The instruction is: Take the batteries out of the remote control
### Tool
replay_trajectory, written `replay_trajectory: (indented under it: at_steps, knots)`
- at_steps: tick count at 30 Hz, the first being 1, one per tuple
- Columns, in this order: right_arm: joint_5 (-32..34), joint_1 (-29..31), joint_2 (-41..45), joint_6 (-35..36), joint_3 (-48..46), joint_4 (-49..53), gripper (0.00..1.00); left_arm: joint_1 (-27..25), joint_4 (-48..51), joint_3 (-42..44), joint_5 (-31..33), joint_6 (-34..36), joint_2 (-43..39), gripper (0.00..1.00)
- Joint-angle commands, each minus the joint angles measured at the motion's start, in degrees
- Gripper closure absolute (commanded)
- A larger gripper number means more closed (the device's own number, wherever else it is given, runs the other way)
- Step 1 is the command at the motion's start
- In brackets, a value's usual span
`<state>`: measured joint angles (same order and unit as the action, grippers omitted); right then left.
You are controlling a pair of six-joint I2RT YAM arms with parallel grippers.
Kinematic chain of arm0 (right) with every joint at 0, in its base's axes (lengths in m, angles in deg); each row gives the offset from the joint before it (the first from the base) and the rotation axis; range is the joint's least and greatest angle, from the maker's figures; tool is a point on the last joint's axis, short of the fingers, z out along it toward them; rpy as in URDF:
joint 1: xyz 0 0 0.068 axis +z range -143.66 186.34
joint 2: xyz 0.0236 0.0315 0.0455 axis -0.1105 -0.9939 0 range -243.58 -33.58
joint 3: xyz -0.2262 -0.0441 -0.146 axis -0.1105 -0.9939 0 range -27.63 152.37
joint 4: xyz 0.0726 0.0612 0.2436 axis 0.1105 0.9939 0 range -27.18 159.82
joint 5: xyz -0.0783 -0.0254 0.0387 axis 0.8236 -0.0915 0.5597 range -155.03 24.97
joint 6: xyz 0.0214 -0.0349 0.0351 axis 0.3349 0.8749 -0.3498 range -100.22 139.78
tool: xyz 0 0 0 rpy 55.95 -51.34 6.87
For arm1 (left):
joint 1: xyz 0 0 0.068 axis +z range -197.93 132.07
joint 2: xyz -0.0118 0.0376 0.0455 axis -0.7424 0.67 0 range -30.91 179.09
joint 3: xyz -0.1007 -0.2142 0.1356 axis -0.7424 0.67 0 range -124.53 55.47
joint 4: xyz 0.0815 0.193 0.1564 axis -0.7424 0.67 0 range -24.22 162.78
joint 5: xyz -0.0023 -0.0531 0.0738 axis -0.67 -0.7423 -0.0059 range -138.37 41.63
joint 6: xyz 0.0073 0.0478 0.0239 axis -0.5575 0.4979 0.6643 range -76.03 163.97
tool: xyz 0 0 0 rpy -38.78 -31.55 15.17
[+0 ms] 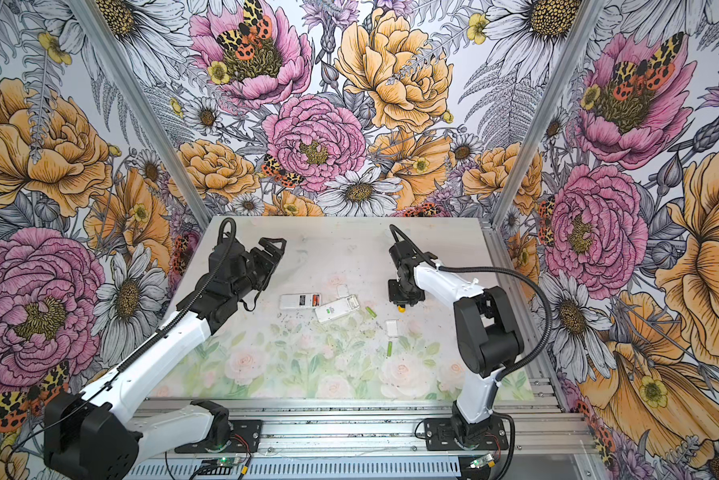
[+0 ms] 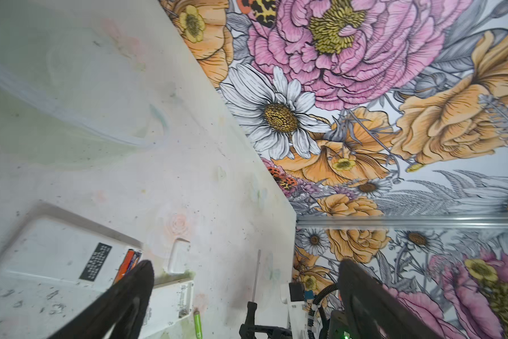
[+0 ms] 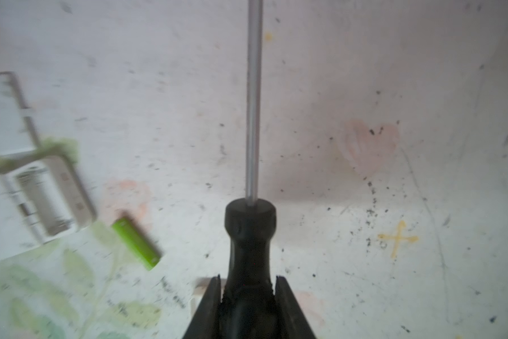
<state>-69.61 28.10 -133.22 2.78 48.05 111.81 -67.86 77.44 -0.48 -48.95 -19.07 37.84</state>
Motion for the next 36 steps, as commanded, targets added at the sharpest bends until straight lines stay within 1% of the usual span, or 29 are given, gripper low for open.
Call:
replay_trajectory:
  at_steps: [1, 4, 6, 8, 10, 12, 15, 16, 18, 21, 24, 26, 29, 31, 32, 33, 34, 35, 36]
  knots:
    - [-7.81, 3.97, 5.21, 13.92, 6.4, 3.81, 0.97, -0.86, 2.49, -2.71, -10.95, -1.02, 6.57, 0.01]
    - [-10.51, 6.78, 5.67, 14.94, 9.35, 5.85, 0.97, -1.82, -8.4, -3.91, -17.5, -6.59, 11.92, 0.01]
    - [-11.02, 8.39, 5.74, 14.75, 11.21, 5.94, 0.97, -2.67, -9.79, -6.16, -19.89, -7.12, 15.61, 0.01]
    - [-12.34, 9.24, 5.3, 14.28, 13.06, 5.98, 0.97, -3.49, -10.18, -7.53, -20.6, -7.11, 18.13, 0.01]
    - [-11.85, 10.11, 4.72, 14.56, 14.21, 6.62, 0.98, -4.02, -10.8, -7.95, -20.85, -7.49, 19.92, 0.02]
    - [-12.94, 10.21, 4.38, 14.54, 14.41, 6.82, 0.97, -4.29, -12.11, -6.91, -20.37, -8.68, 20.36, 0.04]
    - [-10.41, 10.97, 3.76, 15.01, 14.41, 7.62, 0.98, -4.55, -12.8, -5.38, -19.75, -9.22, 19.91, 0.05]
    - [-8.71, 11.6, 3.41, 15.55, 14.67, 8.22, 0.98, -4.58, -13.16, -4.71, -19.39, -9.54, 19.33, 0.06]
    - [-2.91, 13.09, 2.43, 16.07, 15.35, 9.55, 0.99, -4.5, -14.37, -3.41, -19.11, -10.37, 18.15, 0.07]
    - [5.83, 14.72, 0.77, 16.63, 16.61, 11.3, 1.0, -4.84, -13.45, -2.82, -19.32, -10.68, 16.9, 0.08]
    - [12.83, 18.32, 0.54, 19.49, 17.6, 11.12, 1.0, -5.27, -13.77, -3.16, -21.86, -12.17, 18.98, 0.09]
    - [16.62, 20.1, 0.55, 21.16, 18.03, 10.59, 1.0, -5.33, -13.93, -3.3, -22.89, -13.53, 20.54, 0.14]
    - [21.62, 23.14, 1.62, 25.58, 16.51, 8.82, 1.0, -5.19, -14.79, -2.9, -23.53, -15.2, 22.3, 0.32]
    - [26.26, 25.99, 2.03, 28.26, 15.28, 7.62, 1.0, -5.1, -15.17, -3.32, -24.83, -15.63, 23.65, 0.39]
    - [27.17, 26.57, 2.1, 29.28, 15.18, 7.4, 1.0, -5.13, -15.24, -3.54, -25.46, -15.8, 24.63, 0.42]
    - [28.67, 27.54, 2.48, 30.98, 14.66, 6.59, 1.0, -5.04, -15.8, -3.44, -25.99, -16.3, 25.49, 0.5]
    - [31.25, 28.72, 2.76, 33.17, 13.55, 5.42, 1.0, -4.95, -17.88, -2.73, -26.35, -17.46, 25.98, 0.61]
    - [33.63, 29.8, 2.86, 34.94, 12.54, 4.6, 1.0, -4.84, -19.59, -2.22, -26.67, -18.34, 26.36, 0.72]
    - [36.27, 30.55, 2.73, 36.86, 11.47, 3.65, 1.0, -4.7, -20.33, -2.15, -27.11, -18.77, 26.77, 0.87]
